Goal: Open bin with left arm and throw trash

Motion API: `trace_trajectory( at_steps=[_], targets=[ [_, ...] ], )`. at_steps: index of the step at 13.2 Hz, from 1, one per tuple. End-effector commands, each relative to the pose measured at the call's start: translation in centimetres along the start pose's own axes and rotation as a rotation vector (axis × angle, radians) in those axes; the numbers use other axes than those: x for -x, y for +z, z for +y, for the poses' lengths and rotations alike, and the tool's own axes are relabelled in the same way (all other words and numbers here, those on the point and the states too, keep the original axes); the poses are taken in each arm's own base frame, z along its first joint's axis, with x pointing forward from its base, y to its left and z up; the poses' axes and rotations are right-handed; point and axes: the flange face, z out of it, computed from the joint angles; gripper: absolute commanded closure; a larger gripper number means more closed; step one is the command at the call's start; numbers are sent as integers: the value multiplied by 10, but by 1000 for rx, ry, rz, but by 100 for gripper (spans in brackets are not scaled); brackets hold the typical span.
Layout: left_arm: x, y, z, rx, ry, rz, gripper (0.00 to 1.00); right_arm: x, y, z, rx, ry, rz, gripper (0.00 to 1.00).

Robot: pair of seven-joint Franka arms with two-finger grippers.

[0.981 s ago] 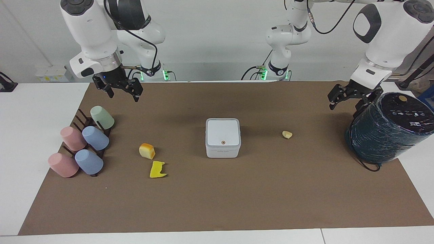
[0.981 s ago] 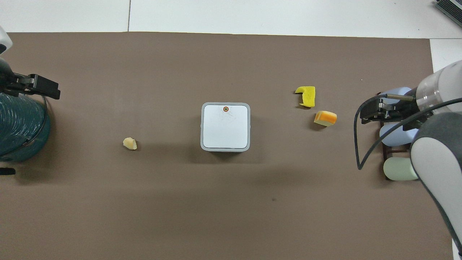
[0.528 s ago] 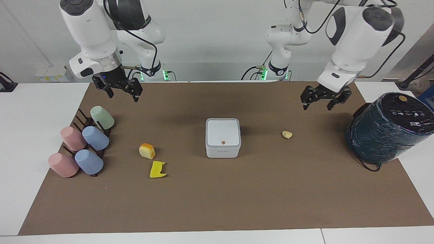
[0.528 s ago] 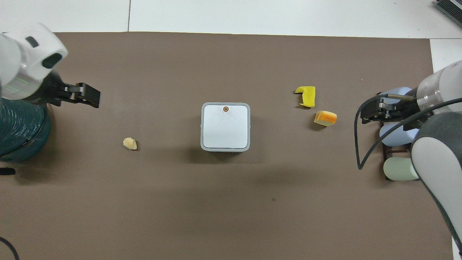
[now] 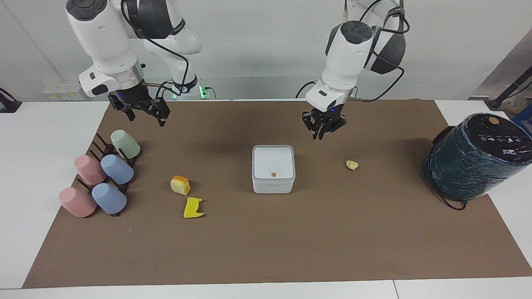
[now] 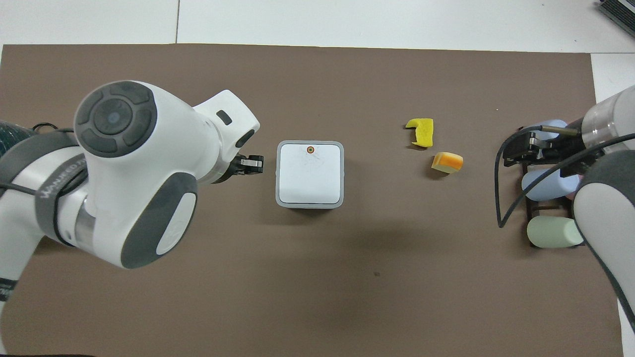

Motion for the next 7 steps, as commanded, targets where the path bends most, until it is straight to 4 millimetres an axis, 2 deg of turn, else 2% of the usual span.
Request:
trace_trajectory(
  at_steps=[1,4,7],
  targets=[
    [-8,33,22,57,-10,62,100,-8,46,1,-43,-12,65,0],
    [-15,46,40,128,-32,117,100,-35,103,-14,-70,-18,117,0],
    [-21,73,53,151,-41,131,100,-59,164,-25,-87,-18,136,0]
  ],
)
